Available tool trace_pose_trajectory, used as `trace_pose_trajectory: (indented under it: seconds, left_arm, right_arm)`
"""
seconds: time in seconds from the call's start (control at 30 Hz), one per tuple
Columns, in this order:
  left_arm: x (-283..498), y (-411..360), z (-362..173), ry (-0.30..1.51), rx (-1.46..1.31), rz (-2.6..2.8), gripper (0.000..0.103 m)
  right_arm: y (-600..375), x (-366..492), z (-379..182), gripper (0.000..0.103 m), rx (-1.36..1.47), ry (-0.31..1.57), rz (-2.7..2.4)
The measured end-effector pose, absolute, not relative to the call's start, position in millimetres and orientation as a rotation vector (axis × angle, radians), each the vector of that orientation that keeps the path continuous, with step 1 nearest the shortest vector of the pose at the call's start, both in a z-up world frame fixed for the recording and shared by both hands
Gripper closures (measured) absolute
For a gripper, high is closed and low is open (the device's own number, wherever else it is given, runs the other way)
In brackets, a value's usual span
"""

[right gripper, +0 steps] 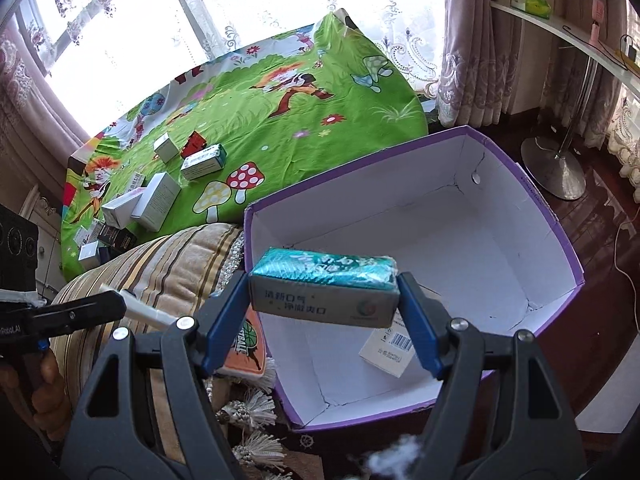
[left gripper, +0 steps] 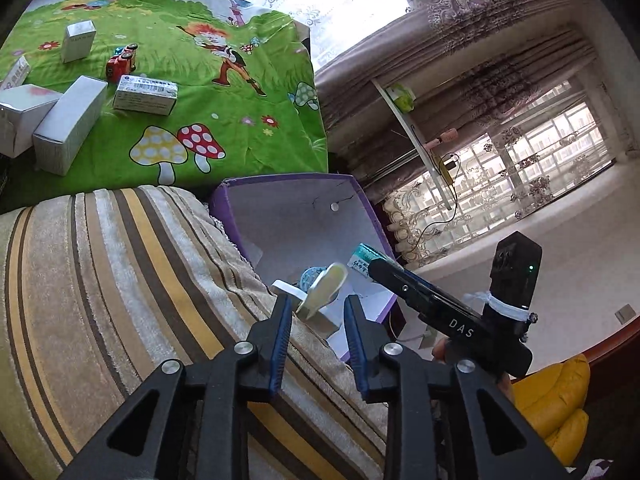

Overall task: Organize rigid objects
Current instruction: 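Carry both items over the purple box and open both tools to release, then move both open tools back over the pile of boxes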

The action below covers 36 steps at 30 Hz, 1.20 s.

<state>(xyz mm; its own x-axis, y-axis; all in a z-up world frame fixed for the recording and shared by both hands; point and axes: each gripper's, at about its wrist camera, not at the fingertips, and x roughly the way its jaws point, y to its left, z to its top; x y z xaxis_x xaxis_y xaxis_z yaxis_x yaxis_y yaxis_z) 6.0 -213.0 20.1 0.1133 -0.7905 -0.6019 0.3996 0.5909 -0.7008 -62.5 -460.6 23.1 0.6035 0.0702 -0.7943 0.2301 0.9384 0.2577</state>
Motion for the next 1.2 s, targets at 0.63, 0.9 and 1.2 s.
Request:
trace_pose_trajectory:
  seconds: [0.63, 0.9, 1.2]
  left_arm:
    - [3.2, -173.1, 32.2, 1.078, -0.432, -0.867, 0.054]
    - [8.5, -135.0, 35.7, 1.029, -0.445, -0.771, 0.05]
    - [12.2, -79.8, 27.9, 1.021, -0.484, -0.612, 0.048]
  right_arm:
    - [-472.1, -64.2, 28.7, 0.019, 0.36, 0.918, -0.138]
    - [-484.5, -67.9, 30.2, 0.018, 0.389, 0.917, -0.182]
    - [-460.4, -57.8, 30.6, 0.017, 0.363, 0.934, -0.115]
